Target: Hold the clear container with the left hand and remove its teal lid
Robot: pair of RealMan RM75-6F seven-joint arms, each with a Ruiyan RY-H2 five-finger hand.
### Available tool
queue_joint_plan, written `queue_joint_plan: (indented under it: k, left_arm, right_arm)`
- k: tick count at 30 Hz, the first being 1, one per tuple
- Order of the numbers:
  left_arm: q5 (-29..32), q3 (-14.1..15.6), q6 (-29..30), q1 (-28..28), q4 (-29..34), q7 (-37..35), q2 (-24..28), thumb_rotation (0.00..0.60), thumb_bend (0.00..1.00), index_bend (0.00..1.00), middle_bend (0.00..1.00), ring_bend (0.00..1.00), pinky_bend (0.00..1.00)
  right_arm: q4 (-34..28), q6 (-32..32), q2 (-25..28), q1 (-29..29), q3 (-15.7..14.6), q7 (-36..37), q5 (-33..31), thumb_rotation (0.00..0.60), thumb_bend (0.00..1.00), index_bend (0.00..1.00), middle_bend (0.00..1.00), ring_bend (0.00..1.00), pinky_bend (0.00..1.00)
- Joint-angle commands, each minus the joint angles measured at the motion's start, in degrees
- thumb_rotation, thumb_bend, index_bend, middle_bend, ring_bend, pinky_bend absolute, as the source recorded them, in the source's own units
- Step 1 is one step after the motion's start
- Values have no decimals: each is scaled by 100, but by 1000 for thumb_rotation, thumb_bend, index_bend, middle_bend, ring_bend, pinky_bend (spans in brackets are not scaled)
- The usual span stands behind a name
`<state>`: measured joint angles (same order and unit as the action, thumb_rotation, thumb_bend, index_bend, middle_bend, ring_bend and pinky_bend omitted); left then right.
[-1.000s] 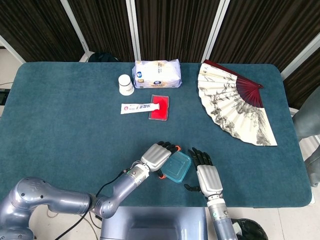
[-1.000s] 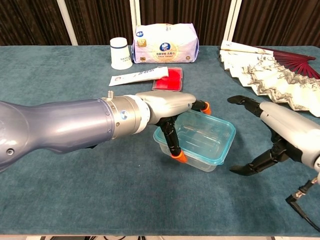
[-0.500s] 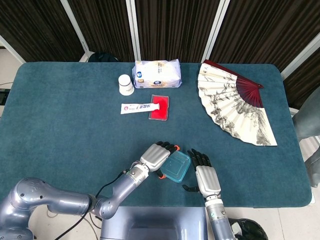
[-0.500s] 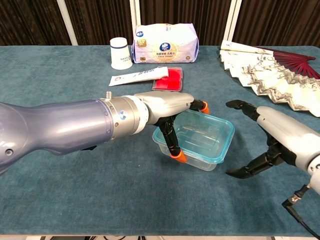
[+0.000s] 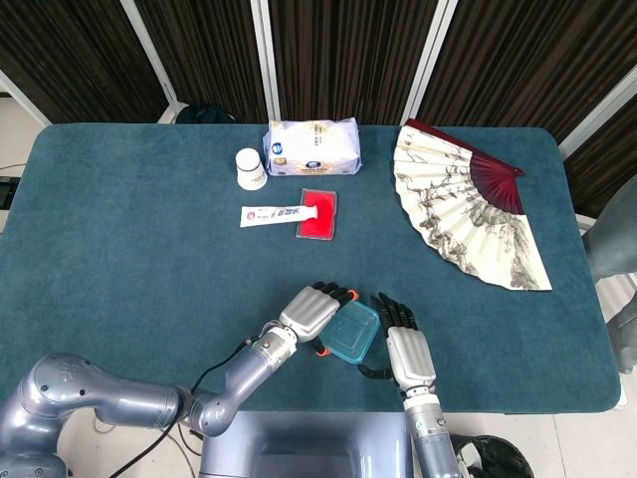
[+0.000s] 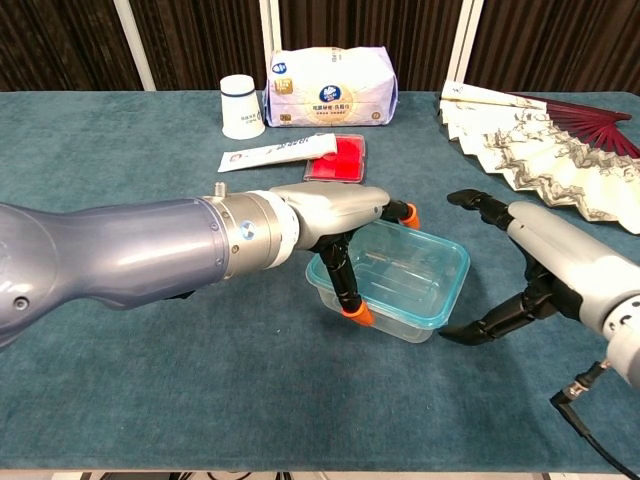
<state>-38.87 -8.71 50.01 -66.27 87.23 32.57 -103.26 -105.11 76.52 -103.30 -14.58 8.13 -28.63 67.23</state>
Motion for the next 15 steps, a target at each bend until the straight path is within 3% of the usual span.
queue_joint_plan:
  k: [1,15]
  left_arm:
    - [6,-8,-1,2,-15,-4,-15,600,92,172,311,241,395]
    - [-16,-53,1,22,-12,-32,-15,600,93,172,311,241,397]
  right_arm:
    - [3,20,-38,-4,12,-12,-55,600,167,0,0,0,0]
    - [57,96,-134,-28,-3,-10,-149,600,168,0,0,0,0]
